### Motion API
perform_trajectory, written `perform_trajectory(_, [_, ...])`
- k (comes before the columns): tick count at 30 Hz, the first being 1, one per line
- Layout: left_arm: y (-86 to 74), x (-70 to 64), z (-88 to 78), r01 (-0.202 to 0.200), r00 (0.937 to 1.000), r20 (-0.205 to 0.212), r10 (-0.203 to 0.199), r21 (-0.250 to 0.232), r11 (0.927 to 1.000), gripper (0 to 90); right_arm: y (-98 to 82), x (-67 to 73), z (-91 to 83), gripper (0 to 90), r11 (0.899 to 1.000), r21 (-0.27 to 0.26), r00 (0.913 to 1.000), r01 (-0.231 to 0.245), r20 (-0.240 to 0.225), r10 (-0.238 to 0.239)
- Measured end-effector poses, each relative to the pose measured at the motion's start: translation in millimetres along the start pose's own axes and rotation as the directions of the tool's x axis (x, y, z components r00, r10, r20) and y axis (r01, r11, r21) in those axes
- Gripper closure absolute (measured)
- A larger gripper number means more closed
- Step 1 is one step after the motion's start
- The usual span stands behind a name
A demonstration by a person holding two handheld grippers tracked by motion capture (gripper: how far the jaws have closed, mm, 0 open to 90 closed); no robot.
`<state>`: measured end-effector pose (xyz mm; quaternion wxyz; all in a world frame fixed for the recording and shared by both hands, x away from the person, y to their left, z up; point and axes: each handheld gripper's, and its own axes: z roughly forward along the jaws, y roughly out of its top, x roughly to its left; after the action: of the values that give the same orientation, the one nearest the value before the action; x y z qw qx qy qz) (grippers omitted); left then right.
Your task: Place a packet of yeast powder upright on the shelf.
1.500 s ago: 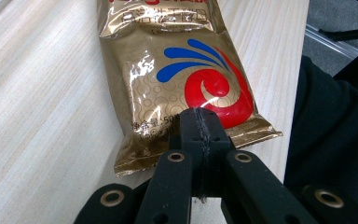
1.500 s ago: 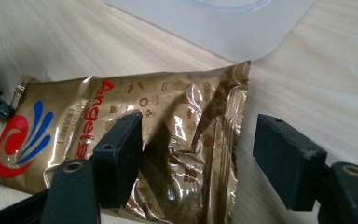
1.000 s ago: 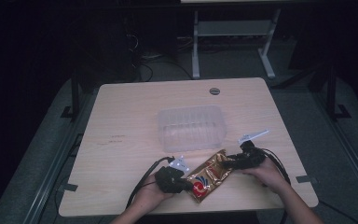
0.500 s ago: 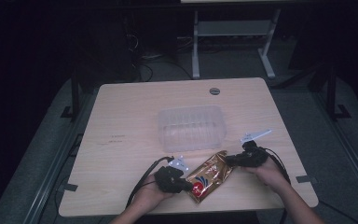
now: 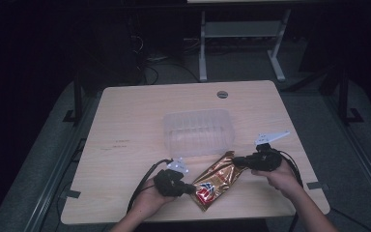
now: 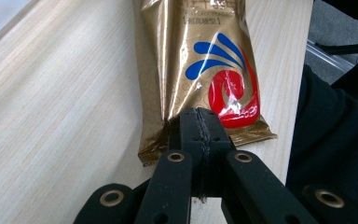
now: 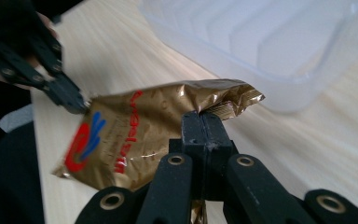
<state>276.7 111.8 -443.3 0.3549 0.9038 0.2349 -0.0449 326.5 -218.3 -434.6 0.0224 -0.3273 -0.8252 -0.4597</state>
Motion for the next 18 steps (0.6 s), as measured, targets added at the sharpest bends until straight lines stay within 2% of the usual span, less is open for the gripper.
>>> perform_trajectory(6, [-1.3, 1.7, -2.9, 0.003, 1.0000, -0.005, -0.003, -0.006, 1.0000, 87.4, 7.8, 8.1, -10.7, 89.9, 0.998, -0.058, 0.9994, 0.020, -0.026, -0.022])
perform_trajectory(18, [-3.5, 6.4, -12.5, 0.008, 0.9998, -0.016, -0.008, -0.027, 0.9996, 86.5, 18.7, 22.4, -21.8, 90.0, 0.991, -0.121, 0.9946, 0.064, -0.074, -0.073])
